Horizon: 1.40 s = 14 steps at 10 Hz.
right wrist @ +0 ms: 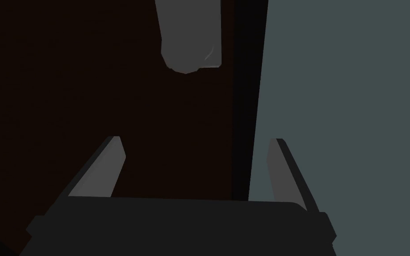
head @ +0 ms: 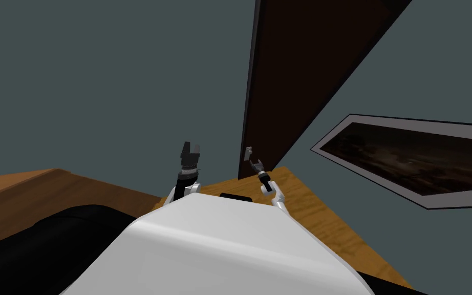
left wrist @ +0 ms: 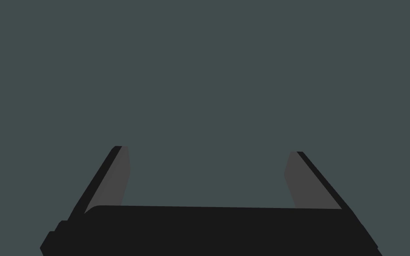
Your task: Pull the door open
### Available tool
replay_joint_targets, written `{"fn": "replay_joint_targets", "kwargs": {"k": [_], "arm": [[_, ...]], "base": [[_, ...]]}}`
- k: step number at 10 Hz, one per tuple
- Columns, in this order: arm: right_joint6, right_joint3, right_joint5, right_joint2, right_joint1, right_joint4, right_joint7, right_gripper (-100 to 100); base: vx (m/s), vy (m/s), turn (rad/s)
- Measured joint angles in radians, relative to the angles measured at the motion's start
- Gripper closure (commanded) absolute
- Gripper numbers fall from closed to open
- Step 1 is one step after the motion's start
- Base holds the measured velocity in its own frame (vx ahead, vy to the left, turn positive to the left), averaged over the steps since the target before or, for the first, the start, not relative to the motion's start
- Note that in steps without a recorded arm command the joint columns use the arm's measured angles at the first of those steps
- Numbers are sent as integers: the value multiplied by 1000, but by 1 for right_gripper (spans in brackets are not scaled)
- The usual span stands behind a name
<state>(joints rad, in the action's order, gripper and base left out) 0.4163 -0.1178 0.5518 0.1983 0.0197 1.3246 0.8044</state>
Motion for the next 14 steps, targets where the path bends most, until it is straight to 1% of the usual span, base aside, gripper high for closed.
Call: {"fn": "replay_joint_targets", "kwargs": {"k": [1,2,3,4,5,6,8,10,11,12,13,14], "arm": [[-5,-7,12,2,-9,-13,12,-100],[-6,-7,14,2,-10,-15,15,-100],[-3,8,5,-1,-29,-42,24,-100],[-4,29,-10,3,-36,-56,38,-100],[-9,47,-23,2,-48,-71,53,-100],[-5,60,-30,-1,-66,-97,64,-100],[-4,90,-53,6,-86,-128,80,-100],[1,115,-67,2,-105,-161,100,-100],[6,136,-80,-2,-127,-194,116,-100],[5,154,-92,-2,-141,-214,130,-100],[9,177,-105,-4,-165,-249,146,-100],[-2,195,-119,-6,-172,-252,160,-100]], "base": [[76,-57,22],[9,5,215],[6,44,388],[5,54,273],[0,32,22],[0,22,94],[15,8,147],[26,2,188],[38,-8,202],[45,-19,216],[56,-28,303],[43,-30,111]]}}
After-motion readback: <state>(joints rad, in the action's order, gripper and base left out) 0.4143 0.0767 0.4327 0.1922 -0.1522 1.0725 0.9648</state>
